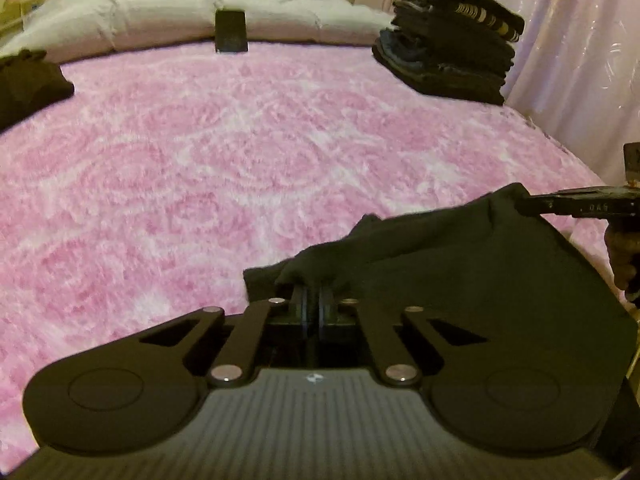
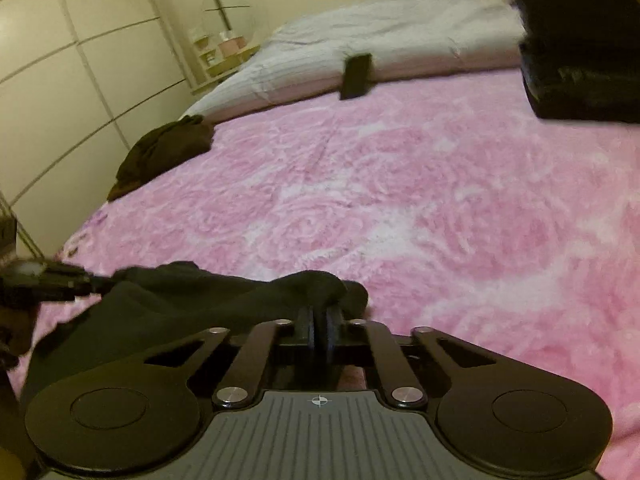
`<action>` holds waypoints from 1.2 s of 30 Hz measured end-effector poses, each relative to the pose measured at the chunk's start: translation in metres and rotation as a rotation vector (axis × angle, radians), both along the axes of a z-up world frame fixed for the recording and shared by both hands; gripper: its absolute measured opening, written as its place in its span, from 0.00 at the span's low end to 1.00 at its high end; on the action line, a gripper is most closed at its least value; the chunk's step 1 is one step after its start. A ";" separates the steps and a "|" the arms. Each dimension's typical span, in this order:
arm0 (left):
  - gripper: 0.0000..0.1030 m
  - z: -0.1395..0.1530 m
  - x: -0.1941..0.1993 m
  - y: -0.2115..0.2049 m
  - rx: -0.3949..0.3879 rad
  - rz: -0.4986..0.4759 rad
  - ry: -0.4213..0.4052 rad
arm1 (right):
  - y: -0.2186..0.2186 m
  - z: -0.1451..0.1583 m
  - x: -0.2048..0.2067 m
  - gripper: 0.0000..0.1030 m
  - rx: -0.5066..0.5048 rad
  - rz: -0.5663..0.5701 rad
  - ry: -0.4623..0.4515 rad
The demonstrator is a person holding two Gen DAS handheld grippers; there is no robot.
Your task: Fold clothes
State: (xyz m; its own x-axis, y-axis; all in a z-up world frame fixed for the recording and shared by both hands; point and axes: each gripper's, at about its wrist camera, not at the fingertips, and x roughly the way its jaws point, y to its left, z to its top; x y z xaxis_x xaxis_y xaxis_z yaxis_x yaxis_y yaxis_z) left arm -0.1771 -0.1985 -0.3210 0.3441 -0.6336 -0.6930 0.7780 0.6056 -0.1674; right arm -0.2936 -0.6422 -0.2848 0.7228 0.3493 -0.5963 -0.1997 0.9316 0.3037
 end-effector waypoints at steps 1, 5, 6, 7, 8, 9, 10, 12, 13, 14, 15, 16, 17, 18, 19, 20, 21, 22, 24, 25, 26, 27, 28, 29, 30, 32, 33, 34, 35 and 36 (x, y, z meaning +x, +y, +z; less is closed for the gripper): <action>0.02 0.006 -0.002 0.003 -0.015 0.012 -0.024 | 0.001 0.009 -0.003 0.02 -0.017 0.008 -0.037; 0.02 0.028 -0.005 0.005 -0.050 0.049 -0.086 | -0.001 0.024 0.002 0.02 -0.038 0.020 -0.095; 0.02 0.023 -0.001 0.001 -0.032 0.045 -0.074 | -0.002 0.016 0.009 0.02 -0.042 0.020 -0.066; 0.02 0.018 0.003 -0.002 -0.013 0.041 -0.061 | -0.004 0.007 0.016 0.02 -0.038 0.020 -0.028; 0.02 0.008 0.009 -0.008 0.027 0.035 -0.027 | -0.007 -0.006 0.025 0.03 -0.017 0.019 0.029; 0.02 -0.002 0.015 -0.012 0.066 0.028 0.007 | -0.010 -0.018 0.031 0.03 0.003 0.017 0.078; 0.03 -0.008 0.018 -0.013 0.072 0.023 0.023 | -0.012 -0.022 0.033 0.03 0.009 0.007 0.094; 0.05 -0.013 0.021 -0.013 0.076 0.019 0.034 | -0.013 -0.014 0.028 0.11 -0.021 -0.019 0.068; 0.07 -0.010 0.021 -0.011 0.078 0.030 0.025 | -0.014 -0.011 0.025 0.34 -0.036 -0.032 0.055; 0.11 -0.006 0.020 -0.009 0.080 0.040 0.014 | -0.013 -0.006 0.021 0.46 -0.057 -0.044 0.036; 0.12 -0.002 0.019 -0.005 0.088 0.054 -0.006 | -0.012 0.003 0.014 0.46 -0.091 -0.055 0.005; 0.12 0.003 0.017 -0.002 0.097 0.067 -0.028 | -0.010 0.011 0.007 0.46 -0.111 -0.057 -0.022; 0.11 0.009 0.015 0.002 0.108 0.085 -0.055 | -0.007 0.021 0.000 0.46 -0.101 -0.045 -0.044; 0.10 0.015 0.011 0.005 0.113 0.096 -0.078 | -0.003 0.030 -0.008 0.46 -0.089 -0.027 -0.063; 0.10 0.023 0.005 0.008 0.110 0.098 -0.099 | 0.003 0.036 -0.015 0.46 -0.073 0.004 -0.076; 0.10 0.031 -0.001 0.010 0.096 0.088 -0.107 | 0.012 0.042 -0.021 0.46 -0.061 0.046 -0.083; 0.11 0.038 -0.007 0.010 0.072 0.065 -0.104 | 0.020 0.046 -0.025 0.46 -0.052 0.085 -0.086; 0.11 0.042 -0.014 0.007 0.053 0.034 -0.094 | 0.029 0.047 -0.028 0.46 -0.049 0.122 -0.081; 0.11 0.048 -0.026 0.000 0.015 -0.028 -0.073 | 0.047 0.042 -0.028 0.46 -0.059 0.194 -0.062; 0.11 0.045 -0.029 -0.007 0.023 -0.060 -0.066 | 0.056 0.038 -0.026 0.46 -0.068 0.228 -0.050; 0.11 0.041 -0.032 -0.015 0.030 -0.092 -0.059 | 0.064 0.034 -0.023 0.46 -0.073 0.260 -0.034; 0.11 0.038 -0.035 -0.022 0.038 -0.123 -0.052 | 0.069 0.027 -0.018 0.46 -0.070 0.283 -0.011; 0.13 0.030 -0.035 -0.031 0.058 -0.150 -0.039 | 0.075 0.021 -0.012 0.46 -0.068 0.306 0.012; 0.13 0.020 -0.034 -0.038 0.088 -0.165 -0.036 | 0.078 0.013 -0.006 0.46 -0.064 0.325 0.041; 0.12 0.009 -0.031 -0.044 0.124 -0.168 -0.041 | 0.077 0.005 0.001 0.46 -0.054 0.330 0.067; 0.10 -0.005 -0.020 -0.044 0.121 -0.163 -0.022 | 0.066 -0.006 0.015 0.46 -0.010 0.314 0.072; 0.09 -0.007 -0.014 -0.041 0.097 -0.151 0.003 | 0.055 -0.010 0.023 0.46 0.031 0.297 0.071; 0.05 -0.007 -0.010 -0.040 0.094 -0.147 0.007 | 0.046 -0.012 0.030 0.41 0.065 0.280 0.072; 0.03 -0.008 -0.007 -0.039 0.091 -0.144 0.012 | 0.038 -0.014 0.037 0.39 0.089 0.262 0.070; 0.03 -0.008 -0.004 -0.039 0.089 -0.140 0.015 | 0.032 -0.014 0.042 0.40 0.084 0.238 0.063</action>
State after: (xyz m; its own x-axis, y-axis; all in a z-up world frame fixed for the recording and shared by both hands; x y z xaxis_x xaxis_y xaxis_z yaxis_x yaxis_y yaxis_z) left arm -0.1807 -0.2372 -0.3295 0.2453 -0.6106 -0.7530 0.8537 0.5041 -0.1306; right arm -0.2518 -0.6103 -0.2990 0.5765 0.5558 -0.5989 -0.3890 0.8313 0.3970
